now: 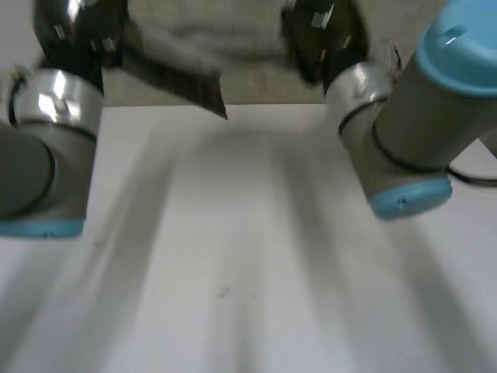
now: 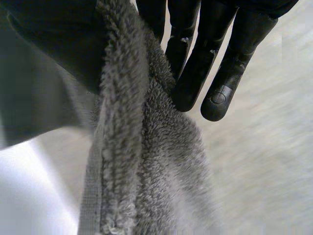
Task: Fold the laundry
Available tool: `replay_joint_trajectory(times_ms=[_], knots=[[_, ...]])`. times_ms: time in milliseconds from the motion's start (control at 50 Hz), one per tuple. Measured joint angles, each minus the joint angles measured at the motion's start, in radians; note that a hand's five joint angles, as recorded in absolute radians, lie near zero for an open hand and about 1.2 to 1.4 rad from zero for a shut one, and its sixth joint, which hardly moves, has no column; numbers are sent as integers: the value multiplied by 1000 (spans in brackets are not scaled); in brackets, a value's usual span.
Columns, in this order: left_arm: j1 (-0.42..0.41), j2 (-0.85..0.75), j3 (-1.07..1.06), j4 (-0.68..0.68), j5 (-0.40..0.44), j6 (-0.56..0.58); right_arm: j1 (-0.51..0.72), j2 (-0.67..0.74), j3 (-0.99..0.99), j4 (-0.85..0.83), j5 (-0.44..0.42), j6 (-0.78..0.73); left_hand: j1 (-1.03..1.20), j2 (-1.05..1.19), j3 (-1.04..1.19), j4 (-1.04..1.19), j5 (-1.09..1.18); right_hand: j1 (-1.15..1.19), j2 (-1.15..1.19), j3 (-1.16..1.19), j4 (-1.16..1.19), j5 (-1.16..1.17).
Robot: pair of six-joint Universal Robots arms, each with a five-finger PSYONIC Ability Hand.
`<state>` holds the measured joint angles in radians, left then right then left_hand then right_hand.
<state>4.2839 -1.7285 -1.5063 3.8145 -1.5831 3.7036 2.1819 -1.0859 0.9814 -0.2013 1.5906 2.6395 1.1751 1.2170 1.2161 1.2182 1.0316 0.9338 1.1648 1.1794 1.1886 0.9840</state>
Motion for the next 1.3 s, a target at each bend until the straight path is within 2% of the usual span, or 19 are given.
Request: replay_joint_trajectory(times_ms=[60,120,160,180,200,220,240,260,340,440,640,780,840,1040,1300], knots=[[9,-34,-137,1,4,-15,6,56,38,139,-31,-10,5,0,0,0,1,0,0,0,0,0],[12,-56,-193,0,5,-17,6,93,51,203,-40,-18,5,0,0,0,1,-60,-51,-53,-52,-51],[15,-86,-249,-2,6,-17,5,142,62,268,-44,-26,5,0,0,0,1,-375,-451,-421,-424,-403],[17,-98,-269,-2,6,-17,4,161,64,293,-45,-30,5,0,0,0,1,-421,-491,-481,-485,-463],[18,-110,-290,-3,6,-17,2,182,66,320,-44,-32,5,0,0,0,1,-563,-716,-717,-705,-680],[20,-120,-307,-4,6,-17,1,192,67,332,-44,-34,5,0,0,0,1,-563,-716,-717,-705,-680],[21,-132,-330,-4,6,-16,-7,220,69,375,-42,-35,5,0,0,0,1,-713,-914,-928,-936,-898],[23,-139,-345,-5,6,-16,-14,231,71,398,-40,-34,5,0,0,0,1,-725,-933,-957,-956,-920],[33,-143,-370,-9,5,-16,-50,220,84,437,-38,-19,5,0,0,0,1,-726,-941,-971,-959,-927],[50,-104,-377,-16,4,-16,-122,133,145,445,-46,35,5,0,0,0,1,-726,-941,-971,-959,-927],[53,59,-370,-44,5,-40,-242,25,325,433,-76,88,5,0,0,0,2,-726,-941,-971,-959,-928],[24,199,-317,-92,30,-98,-284,19,458,396,-164,140,5,0,0,0,2,-726,-941,-971,-959,-928],[16,225,-293,-111,35,-108,-285,20,479,372,-178,182,5,0,0,0,2,-726,-941,-971,-959,-928],[-29,250,-185,-194,36,-116,-258,32,510,255,-196,458,5,0,0,0,2,-726,-941,-971,-959,-928],[-50,249,-120,-216,35,-114,-70,94,498,161,-159,604,5,0,0,0,2,-726,-941,-971,-959,-928]])
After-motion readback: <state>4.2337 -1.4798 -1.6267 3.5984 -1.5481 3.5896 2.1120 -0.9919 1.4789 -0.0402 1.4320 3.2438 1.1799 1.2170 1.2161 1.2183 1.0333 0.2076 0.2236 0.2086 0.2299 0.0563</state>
